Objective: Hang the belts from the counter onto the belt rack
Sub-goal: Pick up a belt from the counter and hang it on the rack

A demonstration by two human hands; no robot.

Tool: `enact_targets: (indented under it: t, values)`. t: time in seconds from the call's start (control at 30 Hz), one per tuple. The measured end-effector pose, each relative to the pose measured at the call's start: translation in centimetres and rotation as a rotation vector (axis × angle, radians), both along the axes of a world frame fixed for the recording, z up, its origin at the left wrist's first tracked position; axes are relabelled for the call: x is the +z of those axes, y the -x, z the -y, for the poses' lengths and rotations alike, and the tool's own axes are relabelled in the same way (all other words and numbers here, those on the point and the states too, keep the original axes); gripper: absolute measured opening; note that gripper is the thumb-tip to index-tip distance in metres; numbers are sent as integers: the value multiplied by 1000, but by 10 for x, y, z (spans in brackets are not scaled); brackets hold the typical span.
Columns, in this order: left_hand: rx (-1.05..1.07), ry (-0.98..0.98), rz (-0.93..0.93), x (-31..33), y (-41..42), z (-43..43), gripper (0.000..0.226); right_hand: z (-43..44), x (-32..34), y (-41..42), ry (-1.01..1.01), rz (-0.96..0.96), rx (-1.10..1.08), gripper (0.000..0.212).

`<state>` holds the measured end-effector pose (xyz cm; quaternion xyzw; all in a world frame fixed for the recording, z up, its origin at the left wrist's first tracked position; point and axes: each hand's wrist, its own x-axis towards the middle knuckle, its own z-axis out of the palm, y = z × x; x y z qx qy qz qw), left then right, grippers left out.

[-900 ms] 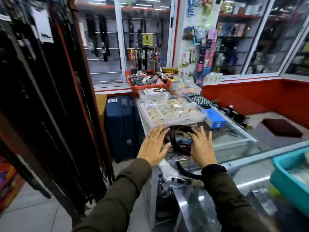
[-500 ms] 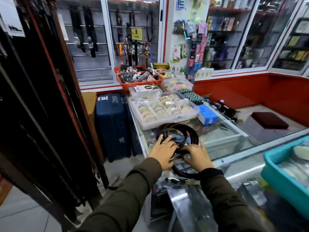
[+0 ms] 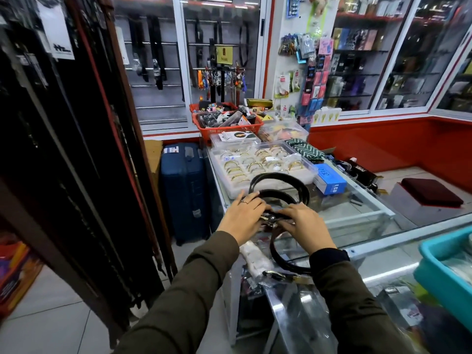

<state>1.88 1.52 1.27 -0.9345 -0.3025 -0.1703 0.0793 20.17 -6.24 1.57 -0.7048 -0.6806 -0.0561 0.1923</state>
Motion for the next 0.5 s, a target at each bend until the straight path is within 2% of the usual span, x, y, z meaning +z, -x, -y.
enact_targets:
  t: [0.13, 0.33, 0.43, 0.5]
  values:
    - [19, -3, 120, 15, 48, -3, 43, -14, 27, 37, -76, 32, 106, 33]
    - [108, 24, 305, 35, 130, 5, 45, -37, 38, 105, -89, -70, 284, 33]
    - [196, 8, 464, 37, 167, 17, 48, -46, 41, 139, -93, -120, 375, 33]
    - [275, 93, 664, 35, 188, 28, 59, -51, 42, 160, -75, -188, 429, 34]
